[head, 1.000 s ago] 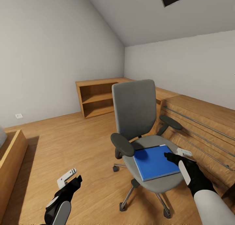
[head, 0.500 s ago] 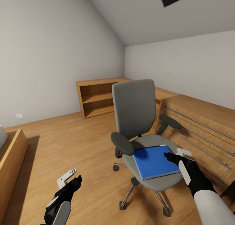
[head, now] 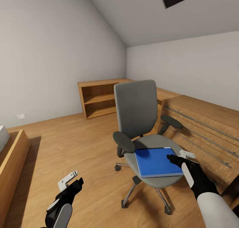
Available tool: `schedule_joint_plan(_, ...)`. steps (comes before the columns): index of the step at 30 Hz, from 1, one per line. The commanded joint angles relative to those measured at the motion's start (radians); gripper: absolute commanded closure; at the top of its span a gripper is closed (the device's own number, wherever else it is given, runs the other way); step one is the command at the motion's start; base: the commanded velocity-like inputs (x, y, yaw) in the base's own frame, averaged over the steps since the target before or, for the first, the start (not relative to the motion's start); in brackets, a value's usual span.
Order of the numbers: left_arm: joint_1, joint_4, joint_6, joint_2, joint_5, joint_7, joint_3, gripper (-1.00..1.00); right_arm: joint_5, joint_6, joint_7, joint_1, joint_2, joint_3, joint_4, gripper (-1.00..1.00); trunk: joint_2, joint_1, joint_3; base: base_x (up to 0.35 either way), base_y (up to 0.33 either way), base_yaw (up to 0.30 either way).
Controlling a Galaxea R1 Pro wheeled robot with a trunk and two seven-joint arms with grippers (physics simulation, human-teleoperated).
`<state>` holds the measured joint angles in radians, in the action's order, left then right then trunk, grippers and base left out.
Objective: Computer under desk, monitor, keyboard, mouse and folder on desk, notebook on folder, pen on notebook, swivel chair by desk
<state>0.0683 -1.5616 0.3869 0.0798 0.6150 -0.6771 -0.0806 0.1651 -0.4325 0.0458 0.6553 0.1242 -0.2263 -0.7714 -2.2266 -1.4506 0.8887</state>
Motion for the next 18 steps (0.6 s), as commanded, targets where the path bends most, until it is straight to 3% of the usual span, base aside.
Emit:
schedule_joint_plan(1,0.001,-0.001,0.003,0.000,0.006,-0.007,-0.001,-1.00,0.011,-0.005,0.005,0.000,0.000,0.001,0.000,-1.00,0.000,0.000,0.001,-0.003,0.000,0.000)
schedule_joint_plan(11,0.001,-0.001,0.003,0.000,0.006,-0.007,-0.001,-1.00,0.011,-0.005,0.005,0.000,0.000,0.001,0.000,-1.00,0.000,0.000,0.001,-0.206,0.000,0.000)
schedule_joint_plan(18,0.001,-0.001,0.003,0.000,0.006,-0.007,-0.002,-1.00,0.011,-0.005,0.005,0.000,0.000,0.001,0.000,-1.00,0.000,0.000,0.001,-0.057,0.000,0.000)
